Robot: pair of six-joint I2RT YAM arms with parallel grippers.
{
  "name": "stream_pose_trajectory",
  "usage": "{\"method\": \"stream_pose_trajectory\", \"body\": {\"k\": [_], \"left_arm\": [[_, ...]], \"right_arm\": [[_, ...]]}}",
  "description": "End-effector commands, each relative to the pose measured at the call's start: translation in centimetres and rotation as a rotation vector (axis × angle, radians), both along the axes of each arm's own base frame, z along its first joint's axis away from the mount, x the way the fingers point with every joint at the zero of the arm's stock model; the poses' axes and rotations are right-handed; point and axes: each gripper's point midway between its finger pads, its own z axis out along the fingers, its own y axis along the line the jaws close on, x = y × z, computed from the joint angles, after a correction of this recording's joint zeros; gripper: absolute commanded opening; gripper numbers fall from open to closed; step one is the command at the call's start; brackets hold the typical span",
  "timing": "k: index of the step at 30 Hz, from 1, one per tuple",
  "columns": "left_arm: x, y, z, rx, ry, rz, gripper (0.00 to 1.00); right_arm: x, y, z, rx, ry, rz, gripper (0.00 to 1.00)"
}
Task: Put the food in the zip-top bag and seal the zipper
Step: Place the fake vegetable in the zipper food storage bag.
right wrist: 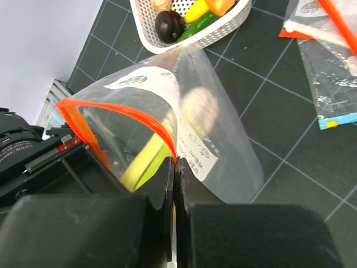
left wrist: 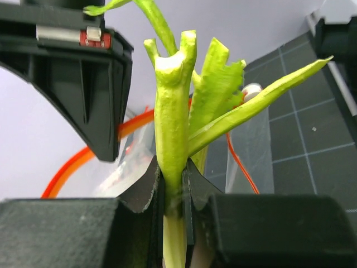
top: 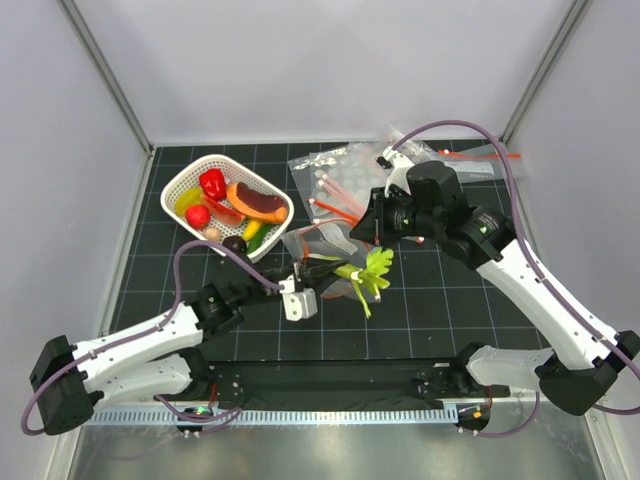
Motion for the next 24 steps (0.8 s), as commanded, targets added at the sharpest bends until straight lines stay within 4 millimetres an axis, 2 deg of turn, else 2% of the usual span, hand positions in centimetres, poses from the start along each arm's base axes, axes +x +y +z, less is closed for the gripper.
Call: {"method": "stream_pose_trajectory", "body": {"k": [1, 6, 9, 13, 15, 18, 22, 24], "left_arm": [[1.2, 0.8, 1.5, 0.007, -0.100, 0.095, 0.00], [1.4, 0.6, 0.4, 0.112, -0.149, 0.139, 0.00], [1.5, 0.5, 0.0, 0.127, -0.156, 0.145, 0.00], [0.8, 0.7, 0.6, 0.104, -0.172, 0.123, 0.00], [0.4, 0.8, 1.0, 0.091, -0.187, 0.108, 0.00], [-0.2, 0.7, 1.2, 0.096, -0.201, 0.088, 0.00], [-0.4, 0.3, 0.6, 0.117, -0.196, 0.070, 0.00], [0.0, 0.2, -0.1, 0.129, -0.196, 0.083, 0.00]], "right_arm": [[0.0, -0.9, 1.5, -0.008, -0.085, -0.005, 0.01], [0.0, -1.4, -0.1, -0.079, -0.047, 0.000, 0.01], [-0.3, -1.7, -0.4, -0.116, -0.037, 0.012, 0.01], [-1.0, -2.4, -1.4, -0.191, -0.037, 0.009, 0.01], [-1.3, -2.8, -2.6, -0.244, -0.027, 0.004, 0.01], [-2.3, -2.1, -4.1, -0.298, -0.013, 0.046, 0.01], [-2.7, -1.7, -3.8, -0.276, -0.023, 0.067, 0.01], [-3.2, -1.8, -2.5, -0.241, -0.043, 0.078, 0.01]]}}
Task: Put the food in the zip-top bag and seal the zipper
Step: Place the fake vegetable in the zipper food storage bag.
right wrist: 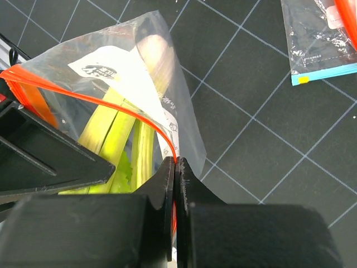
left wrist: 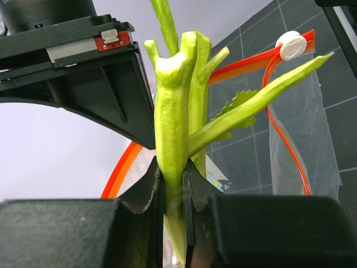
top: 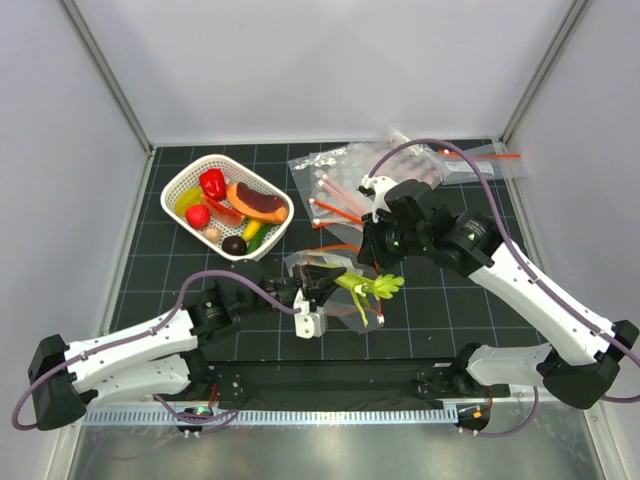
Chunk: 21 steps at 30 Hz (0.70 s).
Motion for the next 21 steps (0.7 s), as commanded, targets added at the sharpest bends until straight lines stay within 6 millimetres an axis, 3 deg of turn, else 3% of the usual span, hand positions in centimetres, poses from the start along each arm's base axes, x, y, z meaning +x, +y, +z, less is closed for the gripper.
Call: {"method": "stream_pose_trajectory", "body": {"k": [1, 5, 7, 13, 17, 21], "left_arm": [[0.3, -0.3, 1.6, -0.034, -0.059, 0.005, 0.00], [0.9, -0.5, 0.2, -0.005, -0.048, 0.028, 0.00], [1.5, -0.4, -0.5, 0.014, -0.044, 0.052, 0.00], [2.6, -0.7, -2.2, 0.065, -0.023, 0.074, 0.00], [2.0, -2.1, -4.3, 0.153, 0.025, 0.000, 0.00], [2.5, -2.6, -4.1, 0.155, 0.063, 0.021, 0.00]], "right_arm": [[-0.4, -0.4, 2.3, 0.040, -0.056, 0.016, 0.01], [-1.3, -2.2, 6.1, 0.070, -0.118, -0.008, 0.01], [-1.8, -2.7, 6.9, 0.072, -0.123, 0.001, 0.01], [-2.4, -4.0, 5.9, 0.013, -0.117, -0.003, 0.01], [-2.0, -2.9, 5.3, 0.042, -0.100, 0.007, 0.01], [-2.2, -0.6, 4.8, 0.101, -0.053, 0.066, 0.01]]}}
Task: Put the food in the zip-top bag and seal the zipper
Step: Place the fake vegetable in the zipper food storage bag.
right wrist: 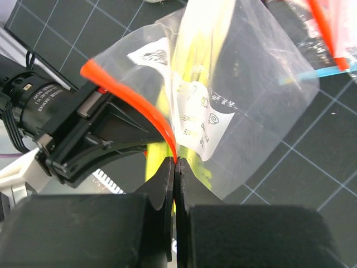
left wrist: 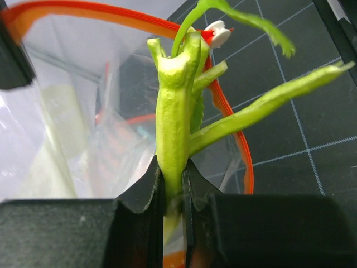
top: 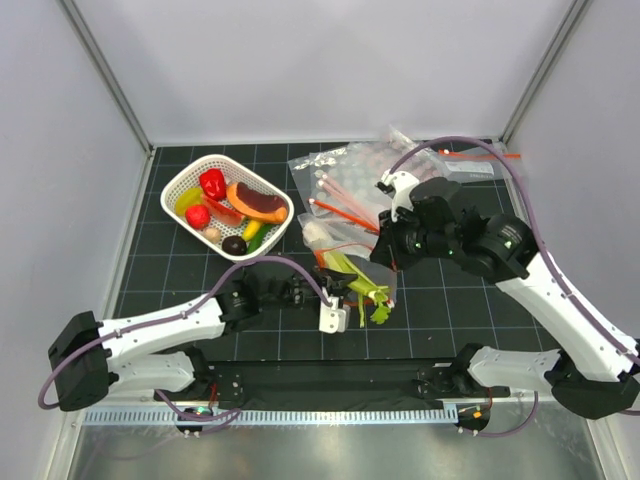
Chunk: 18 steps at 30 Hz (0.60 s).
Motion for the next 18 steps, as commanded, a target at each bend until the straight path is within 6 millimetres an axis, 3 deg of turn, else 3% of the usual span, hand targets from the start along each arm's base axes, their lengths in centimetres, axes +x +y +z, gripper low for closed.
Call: {"method": "stream_pose_trajectory", "body": {"k": [1, 5, 8, 9, 11, 13, 18], "left_arm": [[1.0, -0.2, 2.0, -0.033, 0.005, 0.040, 0.01], [1.2, 0.0, 3.5, -0.092, 0.045, 0.079, 0.06], [2.2, -0.2, 3.6, -0.056, 0.076, 0.131, 0.00], [2.6, -0.1, 2.4, -0.007, 0.109, 0.160, 0.00], [3.2, -0.4, 2.6, 0.026, 0.134, 0.185, 0.00], [3.0, -0.8, 0.3, 0.112, 0.171, 0.168, 0.00], [2.8, -1.4, -2.5, 0.237, 0.223, 0.136, 0.00]], "right_arm": [[-0.4, 2.3, 0.2, 0.072, 0.026, 0.077, 0.01], [-0.3, 3.4, -1.4, 0.061, 0.052, 0.098, 0.01], [-0.7, 4.0, -2.2, 0.048, 0.064, 0.117, 0.01], [-0.8, 4.2, -2.1, 0.052, 0.065, 0.118, 0.01], [-0.8, 4.4, -1.6, 0.067, 0.056, 0.122, 0.01], [-0.5, 4.4, -0.7, 0.088, 0.035, 0.100, 0.01], [-0.5, 3.9, 2.0, 0.155, -0.003, 0.056, 0.01]]}}
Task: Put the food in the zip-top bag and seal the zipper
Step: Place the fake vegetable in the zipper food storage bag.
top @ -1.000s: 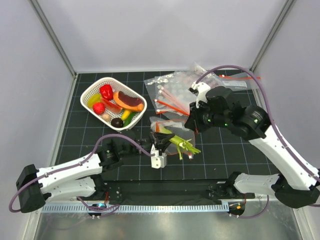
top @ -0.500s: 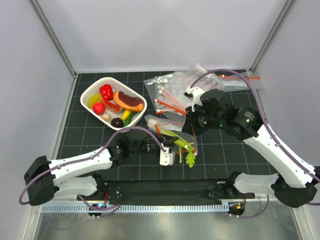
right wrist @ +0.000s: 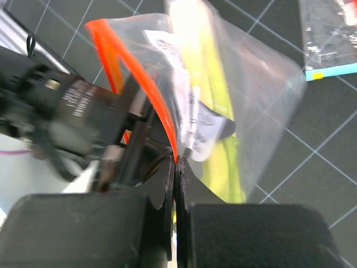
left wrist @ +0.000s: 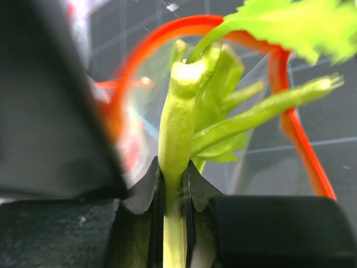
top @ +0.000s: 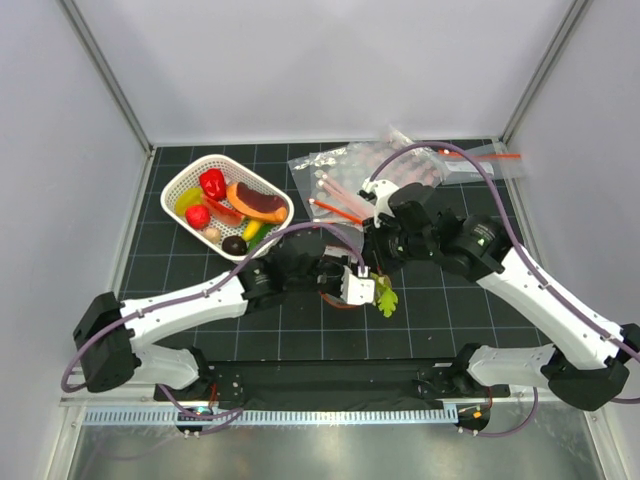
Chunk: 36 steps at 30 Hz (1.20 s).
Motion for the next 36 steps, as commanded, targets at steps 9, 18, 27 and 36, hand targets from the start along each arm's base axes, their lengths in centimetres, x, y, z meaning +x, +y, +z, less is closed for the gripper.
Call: {"method": "stream_pose_trajectory", "body": {"k": [9, 18, 27, 36], "left_arm": [[-0.3, -0.4, -4.4, 0.193, 0.115, -0.044, 0.02], [-1.1, -0.4, -3.9, 0.176, 0.154, -0.051, 0.00], [-0.3, -0.5, -8.1, 0.337, 0.216, -0.032, 0.00], [-0.6, -0.8, -8.3, 0.351, 0.239, -0.047, 0.09]], "right_arm": [[0.7, -0.6, 7.9, 0.242, -0.135, -0.141, 0.01], [2.6, -1.2, 7.0, 0.246, -0.138, -0.231, 0.01], [2.7, -3.0, 11.5, 0.331, -0.192, -0.307, 0.01], [3.0, -4.0, 11.8, 0.282, -0.207, -0.342, 0.01]]}}
